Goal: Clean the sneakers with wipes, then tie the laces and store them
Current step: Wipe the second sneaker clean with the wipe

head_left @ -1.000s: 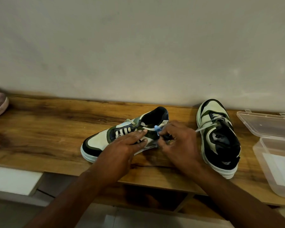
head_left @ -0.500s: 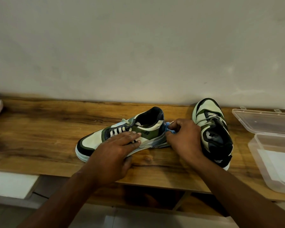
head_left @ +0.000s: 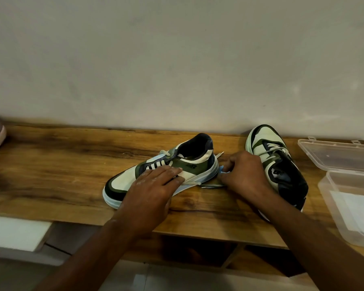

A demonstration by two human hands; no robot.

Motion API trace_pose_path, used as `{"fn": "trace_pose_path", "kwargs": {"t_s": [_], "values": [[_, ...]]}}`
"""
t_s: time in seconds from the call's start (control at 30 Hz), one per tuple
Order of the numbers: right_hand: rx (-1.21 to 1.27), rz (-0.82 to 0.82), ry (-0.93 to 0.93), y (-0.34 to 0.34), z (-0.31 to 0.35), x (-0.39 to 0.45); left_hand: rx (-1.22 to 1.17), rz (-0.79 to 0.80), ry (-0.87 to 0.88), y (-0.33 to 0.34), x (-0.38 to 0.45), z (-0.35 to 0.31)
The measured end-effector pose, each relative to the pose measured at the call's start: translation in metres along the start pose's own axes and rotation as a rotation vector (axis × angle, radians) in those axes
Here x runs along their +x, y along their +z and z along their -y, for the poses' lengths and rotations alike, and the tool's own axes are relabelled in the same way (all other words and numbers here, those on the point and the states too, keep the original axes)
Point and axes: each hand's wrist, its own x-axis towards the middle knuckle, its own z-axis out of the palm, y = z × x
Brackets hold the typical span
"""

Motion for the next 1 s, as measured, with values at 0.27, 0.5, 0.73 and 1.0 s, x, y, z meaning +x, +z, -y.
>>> {"fn": "trace_pose_path", "kwargs": {"t_s": [0.27, 0.5, 0.73, 1.0], "values": [[0.087, 0.015, -0.060, -0.014, -0.006, 0.000, 0.014, 0.017, -0.100, -0.008, 0.004, -0.007], [0.070, -0.089, -0.096, -0.038, -0.029, 0.005, 0.019, 0.025, -0.200, -0.006, 0.006, 0.004], [-0.124, 0.016, -0.191, -0.032, -0.034, -0.004, -0.010, 0.017, -0.200, -0.003, 0.009, 0.005], [-0.138, -0.073, -0.259, -0.021, -0.019, -0.009, -0.219, 0.059, -0.122, -0.015, 0.007, 0.021]]}}
